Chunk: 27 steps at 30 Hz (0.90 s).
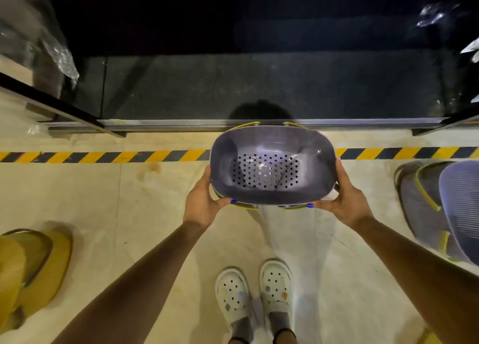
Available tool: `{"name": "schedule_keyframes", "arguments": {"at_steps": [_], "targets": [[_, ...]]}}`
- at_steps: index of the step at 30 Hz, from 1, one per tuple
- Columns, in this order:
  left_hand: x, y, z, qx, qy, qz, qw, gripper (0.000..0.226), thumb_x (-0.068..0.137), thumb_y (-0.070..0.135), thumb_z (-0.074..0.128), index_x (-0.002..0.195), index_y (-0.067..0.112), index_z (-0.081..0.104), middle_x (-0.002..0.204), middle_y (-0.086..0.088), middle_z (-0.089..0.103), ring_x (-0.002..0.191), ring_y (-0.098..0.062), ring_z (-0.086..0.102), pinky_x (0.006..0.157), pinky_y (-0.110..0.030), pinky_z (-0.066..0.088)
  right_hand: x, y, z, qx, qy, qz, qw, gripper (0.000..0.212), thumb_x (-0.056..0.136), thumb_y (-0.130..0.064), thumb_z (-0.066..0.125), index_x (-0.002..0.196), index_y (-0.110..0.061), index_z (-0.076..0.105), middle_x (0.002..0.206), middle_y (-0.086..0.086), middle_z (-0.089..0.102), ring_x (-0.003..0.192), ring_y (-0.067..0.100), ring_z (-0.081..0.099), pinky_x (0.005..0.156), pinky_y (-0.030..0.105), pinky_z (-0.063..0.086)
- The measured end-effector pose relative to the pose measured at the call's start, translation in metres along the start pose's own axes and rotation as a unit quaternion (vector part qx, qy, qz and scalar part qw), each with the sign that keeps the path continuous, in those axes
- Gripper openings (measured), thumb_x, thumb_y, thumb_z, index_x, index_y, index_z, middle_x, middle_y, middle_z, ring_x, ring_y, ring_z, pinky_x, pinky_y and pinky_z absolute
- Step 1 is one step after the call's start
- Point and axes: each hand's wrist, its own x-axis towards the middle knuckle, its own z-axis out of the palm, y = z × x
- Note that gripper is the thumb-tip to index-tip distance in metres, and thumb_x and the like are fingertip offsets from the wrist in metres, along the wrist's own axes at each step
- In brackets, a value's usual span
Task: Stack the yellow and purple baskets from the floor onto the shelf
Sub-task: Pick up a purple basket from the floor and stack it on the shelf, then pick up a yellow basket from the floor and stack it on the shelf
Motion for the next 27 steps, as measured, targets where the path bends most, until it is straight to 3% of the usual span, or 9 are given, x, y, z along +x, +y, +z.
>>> {"name": "schedule_keyframes", "arguments": {"at_steps": [4,7,9,11,14,18,20,24,27], "targets": [[-0.003,0.008,-0.006,0.018,-0.024,-0.002,1.000,0.083,0.069,0.045,0.083,0.136,0.048,0.034,0.123,0.027,0.053,0.099,0.004,0.050,0.073,0.003,0.032,-0.006,-0.016,-0.003,0.006,-0.006,-0.004,1.000,0.119,0.059,-0.051,0.085,0.146,-0.054,0.005,0.147,-0.013,0.042,0.128,0.026,0.048,0.094,0.039,0.047],[0.003,0.036,-0.021,0.070,-0.007,0.025,0.997,0.098,0.065,0.041,0.087,0.143,0.045,0.027,0.138,0.027,0.048,0.114,0.006,0.051,0.091,-0.010,0.041,0.004,-0.053,-0.015,-0.062,0.027,-0.017,0.998,0.117,0.052,-0.058,0.086,0.147,-0.039,0.020,0.151,-0.004,0.035,0.137,0.024,0.036,0.102,0.051,0.044],[0.012,0.063,-0.044,0.189,0.023,0.036,0.981,0.107,0.069,0.056,0.079,0.152,0.029,0.016,0.157,0.009,0.032,0.140,-0.014,0.035,0.109,-0.029,0.033,0.012,-0.087,-0.027,-0.182,0.042,-0.065,0.980,0.118,0.059,-0.062,0.079,0.151,-0.026,0.015,0.159,0.004,0.022,0.144,0.031,0.020,0.111,0.054,0.030],[0.012,0.088,-0.077,0.293,0.059,0.049,0.953,0.110,0.075,0.072,0.059,0.155,0.020,0.004,0.163,-0.001,0.011,0.149,-0.025,0.012,0.117,-0.039,0.020,0.016,-0.131,-0.042,-0.266,0.040,-0.139,0.953,0.113,0.067,-0.068,0.067,0.153,-0.024,0.009,0.161,0.003,0.016,0.146,0.029,0.009,0.115,0.048,0.019],[0.001,0.115,-0.140,0.327,0.126,0.063,0.934,0.108,0.078,0.076,0.042,0.153,0.016,-0.007,0.164,-0.004,0.006,0.149,-0.027,0.004,0.118,-0.041,0.013,0.013,-0.212,-0.058,-0.301,0.022,-0.228,0.926,0.100,0.077,-0.073,0.051,0.154,-0.030,0.004,0.161,-0.007,0.008,0.148,0.022,0.002,0.115,0.044,0.015],[-0.035,0.125,-0.237,0.331,0.170,0.030,0.928,0.112,0.078,0.076,0.050,0.153,0.017,-0.008,0.164,-0.004,0.007,0.150,-0.027,0.004,0.120,-0.042,0.014,-0.008,-0.325,-0.060,-0.303,0.005,-0.343,0.889,0.094,0.079,-0.078,0.034,0.153,-0.033,-0.002,0.158,-0.015,-0.001,0.147,0.013,-0.008,0.118,0.037,0.008],[-0.060,0.114,-0.289,0.308,0.196,0.000,0.931,0.112,0.075,0.075,0.055,0.155,0.016,0.004,0.163,-0.005,0.010,0.149,-0.028,0.007,0.120,-0.045,0.012,-0.021,-0.380,-0.046,-0.317,0.005,-0.387,0.866,0.097,0.078,-0.080,0.033,0.152,-0.031,-0.005,0.158,-0.014,-0.002,0.146,0.013,-0.010,0.118,0.037,0.009],[-0.128,0.061,-0.384,0.346,0.238,-0.103,0.902,0.115,0.073,0.085,0.040,0.155,0.016,-0.002,0.164,-0.003,-0.003,0.150,-0.027,0.001,0.119,-0.045,0.004,-0.058,-0.468,0.008,-0.353,-0.042,-0.460,0.814,0.098,0.077,-0.081,0.034,0.153,-0.031,-0.002,0.161,-0.011,0.002,0.146,0.015,-0.012,0.118,0.040,0.010],[-0.186,0.007,-0.443,0.351,0.266,-0.170,0.882,0.117,0.070,0.087,0.037,0.155,0.016,0.000,0.164,-0.004,-0.002,0.150,-0.028,0.004,0.120,-0.047,0.008,-0.089,-0.523,0.071,-0.372,-0.058,-0.505,0.777,0.099,0.075,-0.085,0.026,0.153,-0.032,-0.002,0.161,-0.012,0.001,0.144,0.014,-0.017,0.117,0.039,0.005]]}}
